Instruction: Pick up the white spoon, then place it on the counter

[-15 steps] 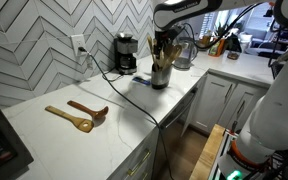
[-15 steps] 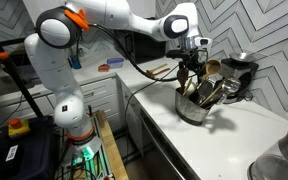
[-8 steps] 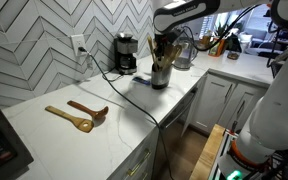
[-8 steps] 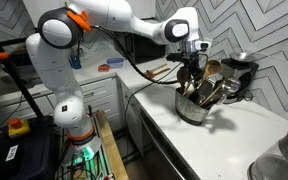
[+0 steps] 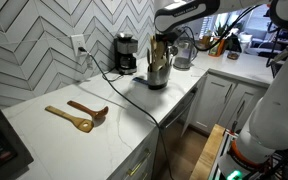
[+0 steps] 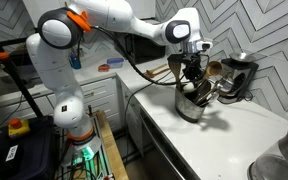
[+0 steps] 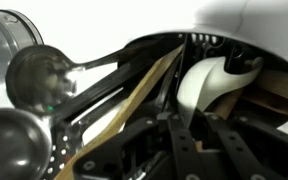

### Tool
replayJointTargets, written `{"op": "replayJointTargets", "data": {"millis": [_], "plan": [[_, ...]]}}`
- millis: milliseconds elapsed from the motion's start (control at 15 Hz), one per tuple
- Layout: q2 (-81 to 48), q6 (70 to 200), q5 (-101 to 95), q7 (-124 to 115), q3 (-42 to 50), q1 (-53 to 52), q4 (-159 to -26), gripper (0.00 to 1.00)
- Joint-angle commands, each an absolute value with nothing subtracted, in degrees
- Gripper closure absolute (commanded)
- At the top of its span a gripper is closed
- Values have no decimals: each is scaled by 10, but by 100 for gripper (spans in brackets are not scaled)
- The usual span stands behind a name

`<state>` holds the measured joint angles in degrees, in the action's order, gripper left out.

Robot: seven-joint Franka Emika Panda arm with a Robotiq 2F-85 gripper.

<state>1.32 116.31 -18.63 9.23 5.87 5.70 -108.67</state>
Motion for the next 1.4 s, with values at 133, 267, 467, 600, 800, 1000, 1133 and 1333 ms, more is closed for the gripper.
{"op": "replayJointTargets", "data": {"millis": [133,267,467,600,800,1000,1133,1333], "plan": [[21,1183,-187,68,57,57,-1094,94],[21,1182,-190,65,58,57,-1091,94],[23,1169,-201,67,57,57,-1084,98],[27,1158,-212,71,57,57,-1078,98],[36,1142,-244,73,55,56,-1067,98],[46,1118,-288,77,50,55,-1052,98],[52,1106,-308,82,48,55,-1042,98],[60,1087,-330,90,44,54,-1027,98]]}}
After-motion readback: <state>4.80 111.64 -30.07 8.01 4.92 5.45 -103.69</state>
